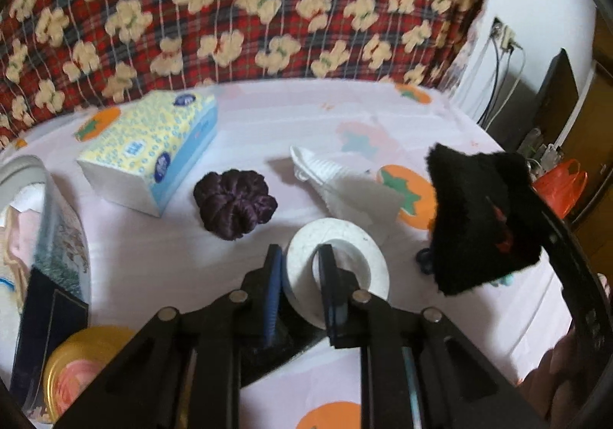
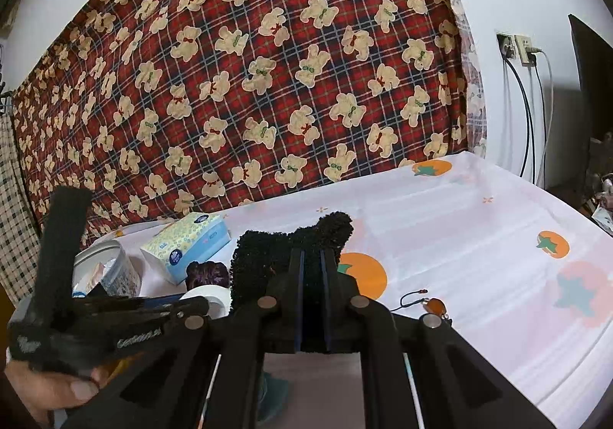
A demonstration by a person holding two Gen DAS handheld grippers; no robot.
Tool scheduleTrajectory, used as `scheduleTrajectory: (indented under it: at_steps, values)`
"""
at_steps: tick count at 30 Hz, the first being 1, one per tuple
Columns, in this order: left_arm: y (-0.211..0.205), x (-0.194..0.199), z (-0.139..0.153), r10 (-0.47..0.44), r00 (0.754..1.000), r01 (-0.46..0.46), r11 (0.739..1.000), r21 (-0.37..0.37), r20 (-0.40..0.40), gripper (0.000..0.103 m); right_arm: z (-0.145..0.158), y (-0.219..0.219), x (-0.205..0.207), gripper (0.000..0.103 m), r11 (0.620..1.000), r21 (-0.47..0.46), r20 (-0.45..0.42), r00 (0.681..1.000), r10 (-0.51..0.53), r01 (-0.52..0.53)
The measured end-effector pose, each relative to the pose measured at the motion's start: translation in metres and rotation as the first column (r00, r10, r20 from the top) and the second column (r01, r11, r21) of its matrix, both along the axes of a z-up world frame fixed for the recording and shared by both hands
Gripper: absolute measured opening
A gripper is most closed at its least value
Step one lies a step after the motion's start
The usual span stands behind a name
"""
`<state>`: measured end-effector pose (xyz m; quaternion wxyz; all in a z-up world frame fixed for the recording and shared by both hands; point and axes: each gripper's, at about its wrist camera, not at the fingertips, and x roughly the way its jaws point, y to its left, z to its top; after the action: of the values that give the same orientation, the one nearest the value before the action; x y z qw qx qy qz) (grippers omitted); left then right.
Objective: Organize soft objects
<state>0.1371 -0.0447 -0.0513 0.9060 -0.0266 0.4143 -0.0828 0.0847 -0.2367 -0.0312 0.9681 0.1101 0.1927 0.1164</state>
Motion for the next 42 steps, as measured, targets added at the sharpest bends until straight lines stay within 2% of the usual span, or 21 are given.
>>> scheduleTrajectory:
  at_steps: [6,14,22,26,31,36,42]
  values:
    - [-0.001,-0.027,0.007,-0.006,0.991,0.000,0.999,0.049,0.131,0.018,0.000,-0.001,0.000,0.009,1.000,0.001,0.003,1.000,-0.004,0.004]
    - [-0.002,-0.045,0.013,-0.022,0.963,-0.007,0.994,0.107,0.268,0.018,0.001,-0.003,-0.001,0.009,1.000,0.005,0.011,1.000,-0.007,0.007]
    - [-0.001,-0.057,0.008,-0.022,0.948,-0.018,0.992,0.123,0.319,0.018,0.004,-0.003,-0.007,0.009,1.000,-0.008,0.041,0.999,-0.030,0.030]
    - [0.000,-0.065,0.011,-0.018,0.932,-0.033,0.991,0.132,0.362,0.018,0.006,0.000,-0.010,0.009,0.999,-0.018,0.061,0.997,-0.038,0.039]
    - [0.006,-0.071,0.014,-0.007,0.920,-0.041,0.993,0.113,0.393,0.018,0.006,0.002,-0.013,0.009,0.999,-0.011,0.084,0.996,-0.030,0.031]
    - [0.016,-0.083,0.019,0.020,0.893,-0.070,0.993,0.094,0.449,0.018,0.005,0.002,-0.010,0.009,1.000,0.024,0.082,0.996,-0.017,0.015]
    - [0.034,-0.088,0.020,0.059,0.884,-0.104,0.992,0.071,0.464,0.018,0.006,0.014,-0.011,0.009,1.000,0.013,0.098,0.995,-0.010,0.009]
